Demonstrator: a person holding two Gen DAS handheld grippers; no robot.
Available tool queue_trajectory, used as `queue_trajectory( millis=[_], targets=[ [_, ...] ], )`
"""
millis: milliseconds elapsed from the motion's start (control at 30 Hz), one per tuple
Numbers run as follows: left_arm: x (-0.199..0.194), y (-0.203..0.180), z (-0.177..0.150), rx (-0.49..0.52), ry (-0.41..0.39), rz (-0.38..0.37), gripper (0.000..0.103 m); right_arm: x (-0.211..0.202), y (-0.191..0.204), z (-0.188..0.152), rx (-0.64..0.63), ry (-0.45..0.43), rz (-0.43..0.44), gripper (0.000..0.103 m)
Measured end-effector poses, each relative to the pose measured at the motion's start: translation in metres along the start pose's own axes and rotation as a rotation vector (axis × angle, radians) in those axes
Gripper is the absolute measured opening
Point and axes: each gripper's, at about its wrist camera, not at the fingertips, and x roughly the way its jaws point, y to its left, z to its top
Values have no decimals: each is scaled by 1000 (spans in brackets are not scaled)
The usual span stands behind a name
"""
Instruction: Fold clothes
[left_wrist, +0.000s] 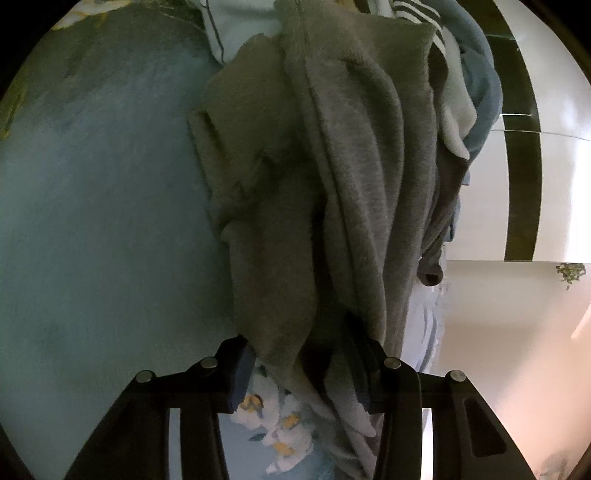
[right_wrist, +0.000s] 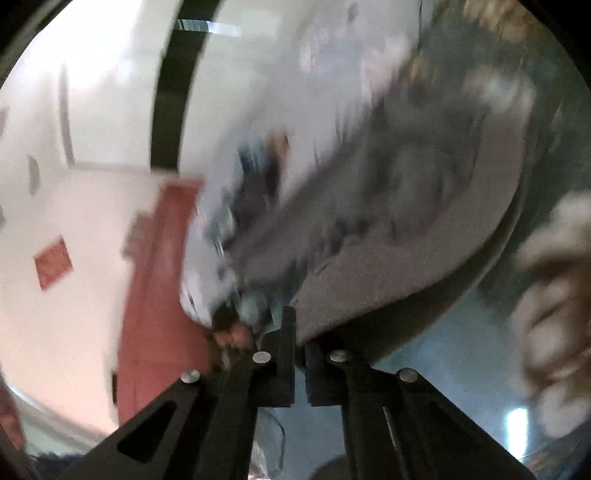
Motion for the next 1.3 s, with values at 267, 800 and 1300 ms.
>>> queue_trajectory(
  millis=[267, 800, 1300],
  targets=[
    [2, 9, -20, -44, -4, -34, 40, -15, -21, 14, 26, -43, -76, 4],
    [-82, -33, 3, 67, -150, -31, 2, -27, -5, 11, 33, -53, -46, 4],
    [-300, 56, -70, 79, -353, 33, 2, -124, -18, -30, 47, -171, -53, 4]
  ],
)
